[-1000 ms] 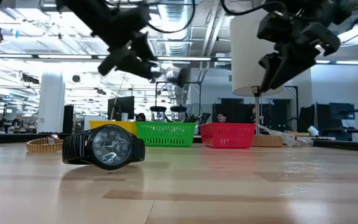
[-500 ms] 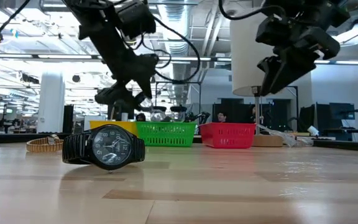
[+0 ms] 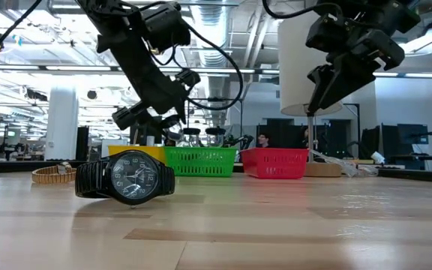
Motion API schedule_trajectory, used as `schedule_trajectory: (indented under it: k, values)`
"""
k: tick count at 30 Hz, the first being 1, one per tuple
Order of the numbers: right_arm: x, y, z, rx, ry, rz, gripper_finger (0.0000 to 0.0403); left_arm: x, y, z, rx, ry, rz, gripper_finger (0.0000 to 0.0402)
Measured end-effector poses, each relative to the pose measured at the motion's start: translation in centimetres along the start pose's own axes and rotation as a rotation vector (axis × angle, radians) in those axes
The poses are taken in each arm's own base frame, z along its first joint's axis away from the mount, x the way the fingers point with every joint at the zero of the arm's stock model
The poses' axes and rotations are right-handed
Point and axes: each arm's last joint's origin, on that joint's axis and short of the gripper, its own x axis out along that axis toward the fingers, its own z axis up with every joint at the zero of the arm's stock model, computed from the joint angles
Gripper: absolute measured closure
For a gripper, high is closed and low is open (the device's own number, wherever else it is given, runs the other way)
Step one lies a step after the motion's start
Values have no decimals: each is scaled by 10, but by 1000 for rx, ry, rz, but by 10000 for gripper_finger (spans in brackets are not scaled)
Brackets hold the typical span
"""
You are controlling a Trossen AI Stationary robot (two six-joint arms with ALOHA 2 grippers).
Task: Pick & Place Office items
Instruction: Put the blue hourglass into the green basket
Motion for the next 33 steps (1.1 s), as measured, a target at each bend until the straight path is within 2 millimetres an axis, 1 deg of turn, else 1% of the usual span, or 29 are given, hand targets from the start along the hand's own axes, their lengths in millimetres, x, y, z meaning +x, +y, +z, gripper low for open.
schedule_trajectory:
  k: [9,15,21,25,33]
  values:
    - [0,0,1,0,-8,-1,226,1,1,2,-1,-33,11,181]
    - [0,0,1,0,-8,-1,226,5,1,5,-5,-41,12,155]
    - [0,0,1,0,-10,-1,226,13,6,14,-54,-48,74,131]
    - [0,0,1,0,-14,-2,226,11,10,18,-76,-61,117,128]
    - [0,0,1,2,-14,-2,226,4,10,27,-69,-83,143,128]
